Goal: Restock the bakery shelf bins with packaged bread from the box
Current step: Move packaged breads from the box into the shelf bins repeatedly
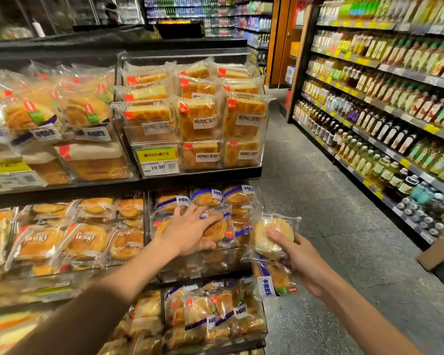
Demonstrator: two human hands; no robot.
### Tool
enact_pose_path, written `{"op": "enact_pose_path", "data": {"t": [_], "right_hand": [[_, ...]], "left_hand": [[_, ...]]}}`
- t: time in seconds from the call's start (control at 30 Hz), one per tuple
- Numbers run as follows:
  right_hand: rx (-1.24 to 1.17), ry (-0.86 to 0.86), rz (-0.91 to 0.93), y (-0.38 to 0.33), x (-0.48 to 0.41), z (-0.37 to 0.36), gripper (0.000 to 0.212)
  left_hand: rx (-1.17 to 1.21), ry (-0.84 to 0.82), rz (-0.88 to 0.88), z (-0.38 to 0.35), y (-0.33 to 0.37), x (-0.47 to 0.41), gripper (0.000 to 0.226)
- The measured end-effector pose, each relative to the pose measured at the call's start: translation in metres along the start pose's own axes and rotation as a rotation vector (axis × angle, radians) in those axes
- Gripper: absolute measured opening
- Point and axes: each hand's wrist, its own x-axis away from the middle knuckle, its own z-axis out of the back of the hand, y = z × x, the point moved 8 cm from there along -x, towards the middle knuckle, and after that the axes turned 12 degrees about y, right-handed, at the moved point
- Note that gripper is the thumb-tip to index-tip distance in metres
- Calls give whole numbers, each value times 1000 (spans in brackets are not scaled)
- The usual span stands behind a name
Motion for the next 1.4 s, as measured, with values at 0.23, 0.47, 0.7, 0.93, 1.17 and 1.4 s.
{"op": "enact_pose_path", "data": {"t": [0.23, 0.47, 0.7, 0.93, 1.17, 1.4], "right_hand": [[60, -218, -32, -20, -35, -1, 59], [232, -464, -113, -27, -39, -9, 70], [231, -656, -156, -30, -25, -28, 47], [-5, -589, -340, -22, -33, -11, 95], [61, -367, -363, -7, -51, 22, 57], [-34, -302, -245, -20, -49, 20, 14]], "left_hand": [[93, 134, 165, 20, 5, 13, 100], [145, 487, -49, 88, 100, 16, 107], [422, 341, 45, 90, 110, 18, 85], [991, 367, 479, 88, 74, 21, 42], [1028, 377, 816, 56, 39, -17, 65], [1463, 374, 981, 17, 52, -44, 48]]}}
